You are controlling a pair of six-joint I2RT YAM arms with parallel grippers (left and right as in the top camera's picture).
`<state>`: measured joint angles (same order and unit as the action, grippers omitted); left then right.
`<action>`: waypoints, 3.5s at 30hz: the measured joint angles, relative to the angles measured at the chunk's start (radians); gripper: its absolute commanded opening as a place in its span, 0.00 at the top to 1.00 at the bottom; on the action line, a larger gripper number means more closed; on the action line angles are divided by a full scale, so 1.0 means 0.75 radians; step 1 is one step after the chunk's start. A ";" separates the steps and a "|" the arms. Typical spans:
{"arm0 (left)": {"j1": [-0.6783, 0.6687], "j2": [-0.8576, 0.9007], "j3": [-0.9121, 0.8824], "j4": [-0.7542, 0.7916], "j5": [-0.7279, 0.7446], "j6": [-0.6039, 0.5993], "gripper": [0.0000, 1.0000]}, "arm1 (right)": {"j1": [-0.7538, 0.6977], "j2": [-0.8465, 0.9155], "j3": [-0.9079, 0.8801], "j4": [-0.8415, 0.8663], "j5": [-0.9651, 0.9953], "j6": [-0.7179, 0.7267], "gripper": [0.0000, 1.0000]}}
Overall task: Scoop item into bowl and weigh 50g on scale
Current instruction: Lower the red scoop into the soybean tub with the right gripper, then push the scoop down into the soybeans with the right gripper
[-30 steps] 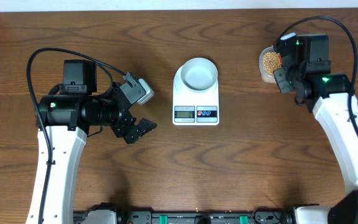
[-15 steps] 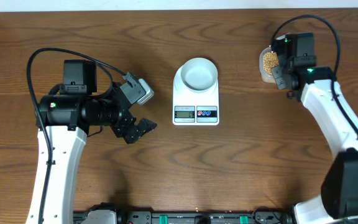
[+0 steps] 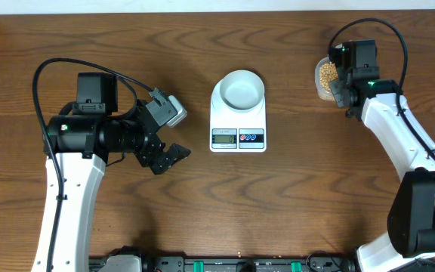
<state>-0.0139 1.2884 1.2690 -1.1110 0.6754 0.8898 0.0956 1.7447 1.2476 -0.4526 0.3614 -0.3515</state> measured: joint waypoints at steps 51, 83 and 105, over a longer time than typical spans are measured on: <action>0.000 0.000 0.000 0.000 0.000 0.000 0.02 | -0.004 0.085 0.001 0.031 0.021 -0.134 0.99; 0.000 0.000 0.000 0.000 0.000 0.000 0.02 | -0.111 0.087 0.014 -0.060 -0.368 0.198 0.99; 0.000 0.000 0.000 0.000 0.000 0.000 0.02 | -0.245 0.062 0.018 -0.095 -0.598 0.401 0.99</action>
<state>-0.0139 1.2884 1.2690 -1.1110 0.6754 0.8898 -0.0879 1.7912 1.2613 -0.5240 -0.0868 -0.0505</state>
